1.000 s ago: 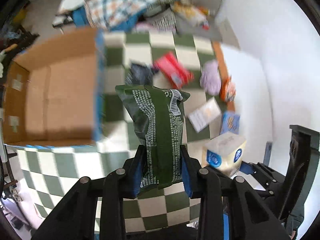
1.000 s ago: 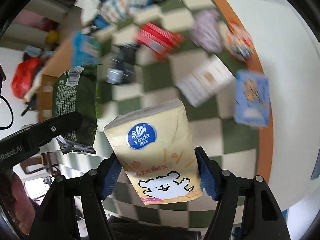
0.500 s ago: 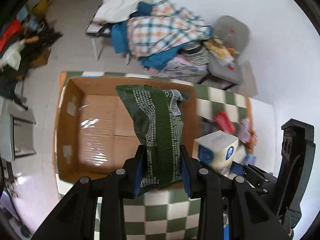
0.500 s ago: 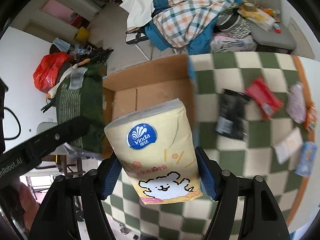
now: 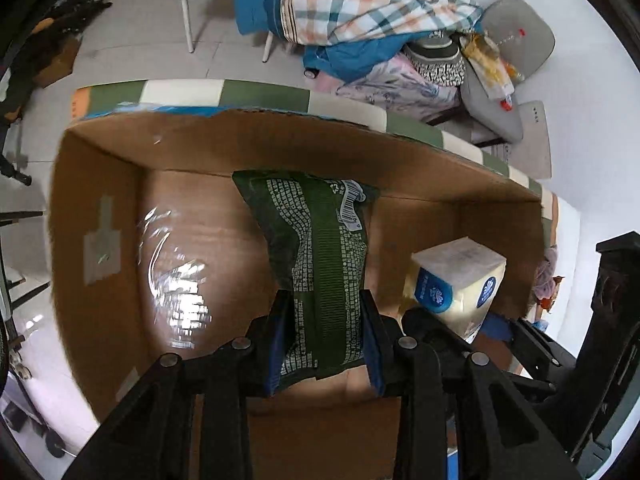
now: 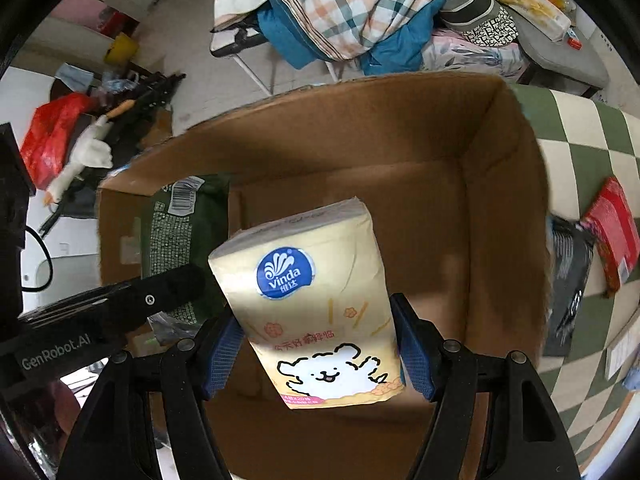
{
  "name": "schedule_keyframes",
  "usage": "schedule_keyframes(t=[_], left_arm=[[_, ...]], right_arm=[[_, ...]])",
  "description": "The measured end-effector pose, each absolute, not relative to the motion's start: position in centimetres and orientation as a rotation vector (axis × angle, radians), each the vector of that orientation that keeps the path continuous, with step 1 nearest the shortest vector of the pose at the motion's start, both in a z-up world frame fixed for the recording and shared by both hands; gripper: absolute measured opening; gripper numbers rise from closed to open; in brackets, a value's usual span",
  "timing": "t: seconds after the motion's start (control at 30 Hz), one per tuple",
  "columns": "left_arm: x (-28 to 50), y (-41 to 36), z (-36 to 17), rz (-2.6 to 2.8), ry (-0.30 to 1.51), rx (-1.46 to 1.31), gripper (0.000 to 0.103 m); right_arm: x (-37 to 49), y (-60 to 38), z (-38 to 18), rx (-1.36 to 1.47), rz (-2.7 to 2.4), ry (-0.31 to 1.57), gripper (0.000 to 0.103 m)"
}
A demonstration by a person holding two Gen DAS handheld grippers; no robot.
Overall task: Organize soft objects
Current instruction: 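Carry both packs over the box and open both tools to drop them, then grasp the black snack bag with the left tool while the right tool grasps the blue tissue pack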
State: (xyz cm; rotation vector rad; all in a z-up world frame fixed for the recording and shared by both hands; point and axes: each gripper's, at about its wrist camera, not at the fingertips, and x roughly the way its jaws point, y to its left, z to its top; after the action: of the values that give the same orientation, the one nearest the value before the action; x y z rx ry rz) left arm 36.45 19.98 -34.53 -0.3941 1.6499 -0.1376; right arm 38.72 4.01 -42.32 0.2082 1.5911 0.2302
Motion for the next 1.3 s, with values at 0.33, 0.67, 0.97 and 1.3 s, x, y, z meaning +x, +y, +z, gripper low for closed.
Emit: schedule_keyframes(t=[0.33, 0.67, 0.97, 1.3], left_arm=[[38.0, 19.9, -36.0, -0.152, 1.675, -0.316, 0.040], [35.3, 21.5, -32.4, -0.081, 1.548, -0.229, 0.095], [30.9, 22.1, -30.7, -0.007, 1.472, -0.217, 0.101], [25.5, 21.2, -28.2, 0.055, 1.392, -0.200, 0.101]], right_arm=[[41.0, 5.3, -45.7, 0.163, 0.236, 1.620, 0.075], [39.4, 5.3, -43.8, 0.108, 0.212, 1.607, 0.095], [35.6, 5.1, -41.4, 0.019, 0.173, 1.575, 0.103], [30.3, 4.5, -38.6, -0.057, 0.147, 1.512, 0.103]])
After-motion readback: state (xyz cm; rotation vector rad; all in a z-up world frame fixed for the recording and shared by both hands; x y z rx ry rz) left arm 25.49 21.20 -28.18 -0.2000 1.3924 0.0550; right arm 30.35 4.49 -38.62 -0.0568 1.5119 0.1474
